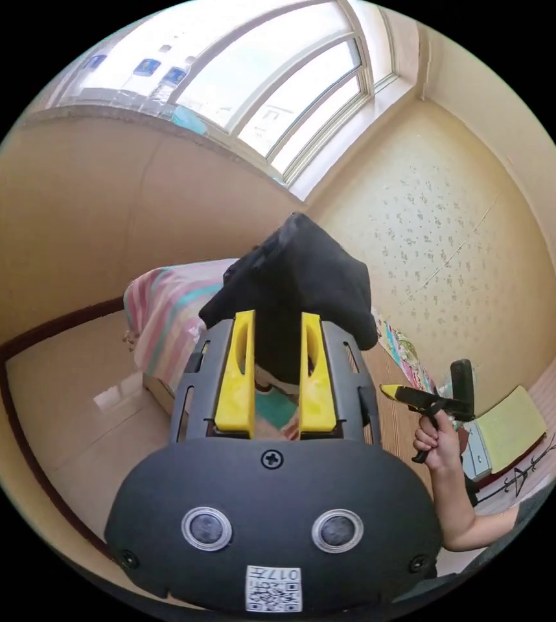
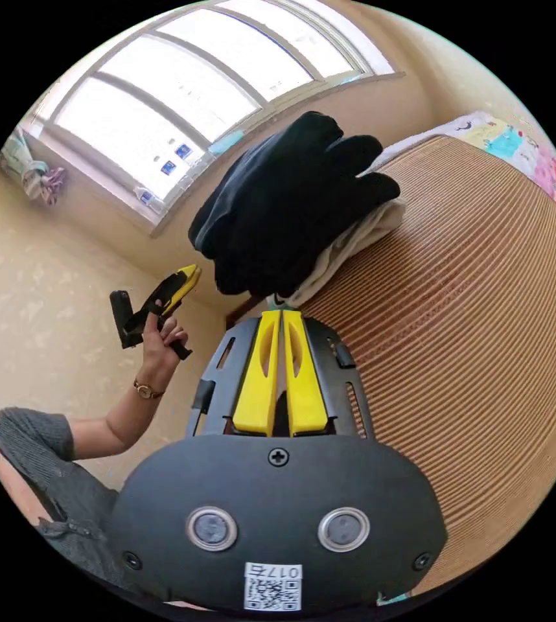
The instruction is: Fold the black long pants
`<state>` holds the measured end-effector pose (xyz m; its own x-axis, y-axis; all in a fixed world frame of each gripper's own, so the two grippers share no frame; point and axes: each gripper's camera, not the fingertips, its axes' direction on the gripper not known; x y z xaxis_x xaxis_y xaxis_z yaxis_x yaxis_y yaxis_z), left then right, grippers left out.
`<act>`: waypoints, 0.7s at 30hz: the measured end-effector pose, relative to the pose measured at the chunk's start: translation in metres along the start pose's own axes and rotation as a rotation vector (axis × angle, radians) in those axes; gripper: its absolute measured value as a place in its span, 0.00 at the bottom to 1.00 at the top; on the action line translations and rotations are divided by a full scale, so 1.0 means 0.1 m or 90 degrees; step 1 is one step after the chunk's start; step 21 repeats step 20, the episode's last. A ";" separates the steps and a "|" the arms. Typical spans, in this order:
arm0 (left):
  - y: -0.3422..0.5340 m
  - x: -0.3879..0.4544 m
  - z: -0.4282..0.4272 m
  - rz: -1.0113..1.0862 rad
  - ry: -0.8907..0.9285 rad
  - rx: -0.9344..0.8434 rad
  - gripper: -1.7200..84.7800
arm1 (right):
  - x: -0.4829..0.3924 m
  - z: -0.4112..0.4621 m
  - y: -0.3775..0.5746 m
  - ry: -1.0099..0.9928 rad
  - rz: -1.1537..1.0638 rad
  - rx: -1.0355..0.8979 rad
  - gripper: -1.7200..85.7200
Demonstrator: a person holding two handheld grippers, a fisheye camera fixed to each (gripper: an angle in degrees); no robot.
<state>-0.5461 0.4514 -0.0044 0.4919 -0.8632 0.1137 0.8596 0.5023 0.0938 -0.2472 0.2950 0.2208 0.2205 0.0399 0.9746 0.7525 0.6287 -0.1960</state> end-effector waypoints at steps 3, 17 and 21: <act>0.69 0.20 -0.01 0.100 -0.108 -0.040 0.03 | -0.41 0.23 0.30 0.195 -0.137 -0.127 0.03; 1.19 1.34 0.31 0.161 0.135 -0.157 0.01 | 0.07 -2.05 2.48 -0.132 0.007 0.303 0.02; 1.27 1.67 0.31 0.185 0.215 -0.149 0.01 | 0.27 -2.64 3.14 -0.098 0.019 0.370 0.02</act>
